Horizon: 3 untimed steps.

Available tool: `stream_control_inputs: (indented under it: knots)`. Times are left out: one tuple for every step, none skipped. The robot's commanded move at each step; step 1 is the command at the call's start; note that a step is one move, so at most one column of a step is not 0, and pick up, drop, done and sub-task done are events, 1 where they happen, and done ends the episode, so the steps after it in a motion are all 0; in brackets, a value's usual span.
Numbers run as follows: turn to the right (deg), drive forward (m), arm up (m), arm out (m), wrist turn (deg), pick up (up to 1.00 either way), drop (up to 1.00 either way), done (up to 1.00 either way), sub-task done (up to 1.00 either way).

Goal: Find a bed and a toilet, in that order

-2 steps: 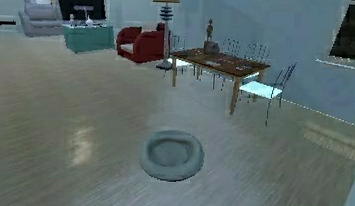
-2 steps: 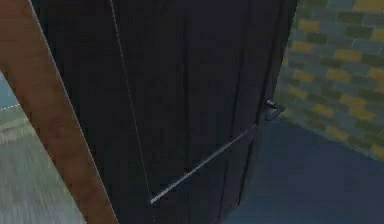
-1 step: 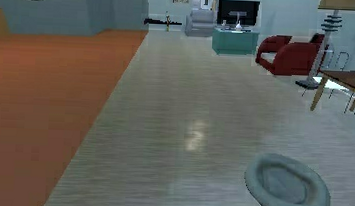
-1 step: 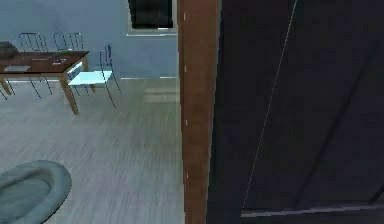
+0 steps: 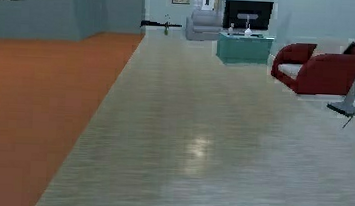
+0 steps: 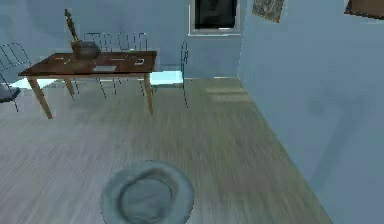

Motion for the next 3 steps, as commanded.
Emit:
stream_control_inputs:
  knots:
    - [0.0, 1.00, 0.00, 0.00, 0.0, 0.00, 0.00, 0.00, 0.00]
    - [0.0, 1.00, 0.00, 0.00, 0.0, 0.00, 0.00, 0.00, 0.00]
    - [0.0, 1.00, 0.00, 0.00, 0.0, 0.00, 0.00, 0.00, 0.00]
